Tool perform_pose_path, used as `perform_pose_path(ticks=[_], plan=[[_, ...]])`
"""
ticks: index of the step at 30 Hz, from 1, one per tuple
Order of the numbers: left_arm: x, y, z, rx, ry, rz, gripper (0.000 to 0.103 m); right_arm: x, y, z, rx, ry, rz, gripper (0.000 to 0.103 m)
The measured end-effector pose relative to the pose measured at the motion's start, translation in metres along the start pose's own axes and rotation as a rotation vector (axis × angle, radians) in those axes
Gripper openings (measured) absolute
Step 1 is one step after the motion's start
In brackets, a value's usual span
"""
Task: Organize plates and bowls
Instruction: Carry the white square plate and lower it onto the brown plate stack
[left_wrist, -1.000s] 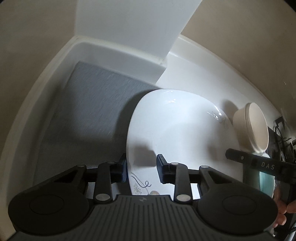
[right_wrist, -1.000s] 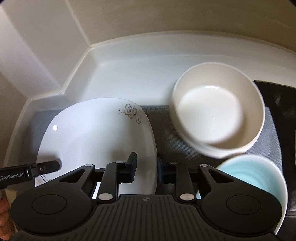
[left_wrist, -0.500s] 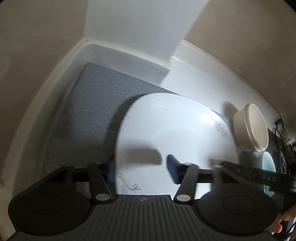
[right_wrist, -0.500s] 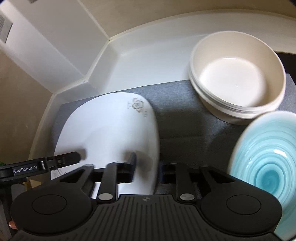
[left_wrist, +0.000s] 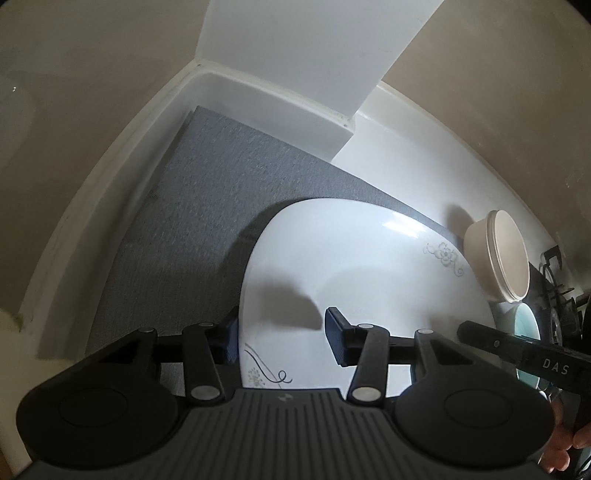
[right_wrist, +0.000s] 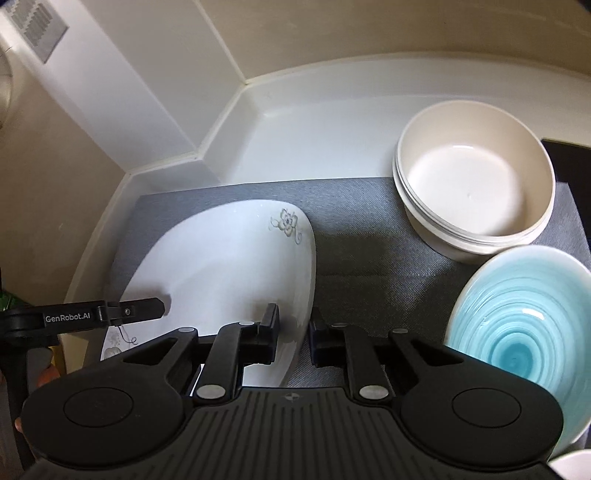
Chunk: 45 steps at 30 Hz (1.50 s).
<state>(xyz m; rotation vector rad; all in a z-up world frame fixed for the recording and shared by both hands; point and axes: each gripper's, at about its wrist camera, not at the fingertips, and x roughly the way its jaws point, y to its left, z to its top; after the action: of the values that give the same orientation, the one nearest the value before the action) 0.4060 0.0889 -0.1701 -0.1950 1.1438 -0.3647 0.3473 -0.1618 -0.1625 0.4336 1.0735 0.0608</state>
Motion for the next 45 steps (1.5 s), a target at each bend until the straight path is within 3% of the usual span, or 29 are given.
perform_pose_path(ticks=[23, 45], plan=[[-0.046, -0.014, -0.043, 0.058, -0.014, -0.004, 0.052, -0.039, 0.002, -0.040, 0.011, -0.008, 0.050, 0.016], [-0.075, -0.040, -0.110, 0.140, 0.029, -0.035, 0.052, -0.099, -0.019, -0.113, 0.054, -0.038, 0.038, 0.017]])
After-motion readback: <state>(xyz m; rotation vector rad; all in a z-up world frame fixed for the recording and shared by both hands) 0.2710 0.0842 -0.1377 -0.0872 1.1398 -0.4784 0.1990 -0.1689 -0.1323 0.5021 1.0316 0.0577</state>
